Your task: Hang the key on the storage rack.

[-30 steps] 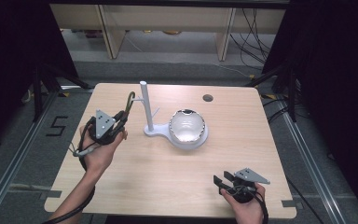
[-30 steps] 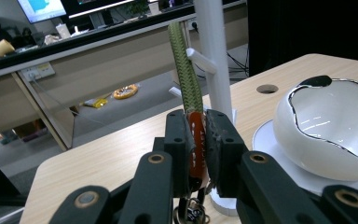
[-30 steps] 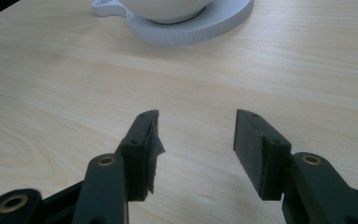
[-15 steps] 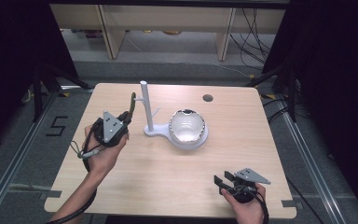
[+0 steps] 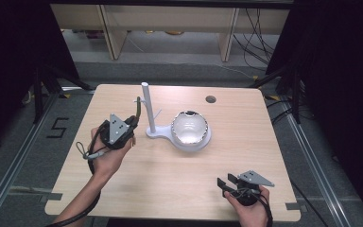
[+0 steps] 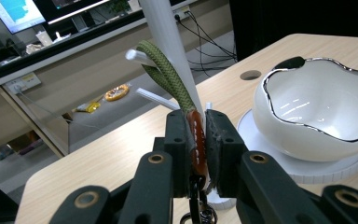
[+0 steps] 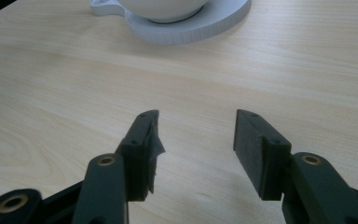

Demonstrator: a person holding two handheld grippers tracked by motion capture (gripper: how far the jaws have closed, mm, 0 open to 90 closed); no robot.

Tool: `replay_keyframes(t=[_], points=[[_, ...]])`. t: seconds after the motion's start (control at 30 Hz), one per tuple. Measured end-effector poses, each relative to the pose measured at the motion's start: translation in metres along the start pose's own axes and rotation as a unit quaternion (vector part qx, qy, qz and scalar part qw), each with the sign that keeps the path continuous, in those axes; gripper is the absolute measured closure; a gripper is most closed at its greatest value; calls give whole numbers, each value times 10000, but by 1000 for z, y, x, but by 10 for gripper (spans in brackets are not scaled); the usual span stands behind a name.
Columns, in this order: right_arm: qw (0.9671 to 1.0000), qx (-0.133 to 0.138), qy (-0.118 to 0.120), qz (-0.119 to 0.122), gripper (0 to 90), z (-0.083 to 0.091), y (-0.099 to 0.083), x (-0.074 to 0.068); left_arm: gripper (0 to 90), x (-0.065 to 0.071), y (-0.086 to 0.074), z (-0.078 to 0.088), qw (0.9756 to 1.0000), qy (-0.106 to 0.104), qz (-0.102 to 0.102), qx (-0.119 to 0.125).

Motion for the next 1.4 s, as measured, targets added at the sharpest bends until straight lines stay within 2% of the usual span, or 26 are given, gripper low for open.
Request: replay_keyframes(t=[0.17, 0.2, 0.27, 0.3, 0.37, 0.43, 0.5, 0.53, 0.63, 0.67, 0.73, 0.77, 0.8, 0.97, 1.0, 1.07, 1.2, 1.23, 1.3, 1.4], points=[[10000, 25, 49, -15, 509, 0, 0, 0, 787, -1, -3, -6, 9999, -82, 101, -34], [10000, -9, 0, -46, 508, 0, -1, -1, 786, -1, -5, -11, 9997, -200, 155, -18], [10000, -23, 11, 3, 508, 0, 0, 0, 784, -2, -6, -13, 9994, -259, 237, -33], [10000, -4, -61, 26, 509, 1, 0, 1, 782, -2, -7, -15, 9992, -279, 297, -27], [10000, -33, -24, -51, 509, 1, -1, -1, 779, -2, -8, -16, 9990, -302, 323, -37], [10000, 6, -38, 48, 508, 0, 0, 0, 774, -2, -9, -20, 9983, -411, 416, -55], [10000, 16, 36, 6, 508, -2, -1, -1, 769, -3, -9, -22, 9983, -437, 373, -47], [10000, 32, 77, 23, 508, -2, -1, -1, 766, 0, -11, -24, 9970, -538, 534, -147], [10000, 16, 55, 0, 508, -1, -1, -1, 743, 3, -15, -28, 9958, -653, 616, -183], [10000, -1, -51, 34, 508, 0, -1, 1, 730, 3, -16, -28, 9957, -663, 622, -183], [10000, 31, 3, 10, 507, 0, -1, 1, 697, 2, -18, -29, 9950, -694, 694, -169], [9998, -18, 66, -199, 507, 1, -2, -2, 679, 1, -19, -28, 9946, -694, 749, -176], [10000, 10, 36, -54, 506, 0, -1, 1, 658, 0, -20, -27, 9942, -711, 798, -139], [10000, 68, 20, -54, 504, 1, -1, 3, 541, -6, -23, -21, 9935, -698, 884, -132], [9998, 84, -26, -172, 503, 0, -1, 1, 517, -9, -25, -17, 9926, -712, 978, -112], [9999, 54, -11, -89, 501, 1, -1, 3, 483, -13, -28, -12, 9919, -704, 1051, -85], [9999, 46, -36, -118, 498, 1, -1, 3, 441, -16, -38, -3, 9904, -770, 1145, -78], [9996, -10, 39, -282, 496, 2, -2, 0, 434, -17, -41, -1, 9899, -796, 1167, -83], [9996, -16, 38, -291, 496, 2, -2, 0, 424, -17, -44, 1, 9892, -817, 1215, -86], [9996, -8, 35, -274, 493, 1, -2, 1, 414, -21, -58, 10, 9874, -836, 1341, -89]])
Point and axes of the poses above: each handheld gripper's, and its own axes: z roughly backward along the jaws, y roughly out of its top, x roughly to its right, the point moved 4 cm from there along -z, roughly forward along the jaws, and after that the axes turned 12 degrees about -x, right-handed, at the moved point
